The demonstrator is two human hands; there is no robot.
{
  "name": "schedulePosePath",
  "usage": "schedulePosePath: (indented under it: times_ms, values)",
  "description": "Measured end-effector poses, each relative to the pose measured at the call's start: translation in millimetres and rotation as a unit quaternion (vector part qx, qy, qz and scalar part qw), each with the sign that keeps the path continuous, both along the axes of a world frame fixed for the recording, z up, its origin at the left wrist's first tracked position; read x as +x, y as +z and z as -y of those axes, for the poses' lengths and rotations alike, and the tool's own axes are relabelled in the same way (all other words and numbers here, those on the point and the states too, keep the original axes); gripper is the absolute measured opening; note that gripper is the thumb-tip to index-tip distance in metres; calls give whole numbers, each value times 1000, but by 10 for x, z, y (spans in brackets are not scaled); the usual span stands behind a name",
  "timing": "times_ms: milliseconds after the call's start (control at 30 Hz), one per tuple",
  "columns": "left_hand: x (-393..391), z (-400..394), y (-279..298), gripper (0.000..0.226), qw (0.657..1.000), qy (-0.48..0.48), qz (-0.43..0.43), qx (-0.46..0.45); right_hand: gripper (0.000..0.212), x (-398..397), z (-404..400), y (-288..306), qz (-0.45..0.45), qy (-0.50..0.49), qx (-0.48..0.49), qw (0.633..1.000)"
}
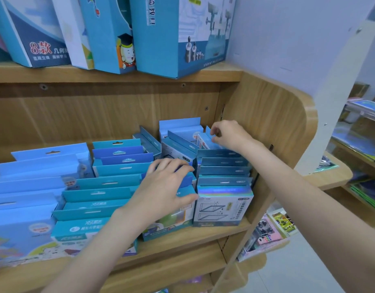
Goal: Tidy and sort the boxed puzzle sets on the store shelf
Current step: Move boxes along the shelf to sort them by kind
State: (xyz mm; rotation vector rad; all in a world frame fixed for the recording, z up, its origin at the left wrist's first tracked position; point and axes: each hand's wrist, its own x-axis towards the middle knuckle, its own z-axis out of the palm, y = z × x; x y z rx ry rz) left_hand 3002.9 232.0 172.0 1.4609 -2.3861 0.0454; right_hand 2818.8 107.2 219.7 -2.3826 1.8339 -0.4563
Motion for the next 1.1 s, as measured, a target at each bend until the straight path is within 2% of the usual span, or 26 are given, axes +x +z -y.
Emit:
schedulePosePath:
  times_ms: [100, 167, 300, 467, 600, 733, 867, 967, 1100]
  values:
    - [-3, 57, 39, 80, 1000, -1, -9, -4, 16, 2, 81, -22, -35, -19, 77, 996]
    - [3, 82, 39, 78, 1000, 2, -10, -2, 21, 18, 83, -37, -27, -45, 59, 997]
    - [30, 51, 20, 87, 1000, 5, 11, 0, 28, 59, -11, -52, -43, -63, -49, 996]
    - [190, 4, 88, 87, 1000, 11, 3, 8, 24, 40, -182, 193, -36, -54, -200, 978]
    - [456, -10, 147, 73, 998, 30, -52, 6, 18, -36, -406, 409, -12, -18, -303, 953]
    - [738, -69, 135, 59, 993, 37, -112, 2, 32, -157, -643, 428, 51, 53, -415, 907]
    - [1013, -215, 131, 36, 982, 62, -176, -30, 19, -239, -959, 485, 110, 76, -481, 866]
    - [1180, -374, 109, 31, 973, 76, -204, -82, 15, -194, -1159, 593, 143, 115, -478, 859]
    - [1354, -598, 35, 28, 953, 116, -235, -155, 14, 79, -1249, 687, 219, 185, -358, 889]
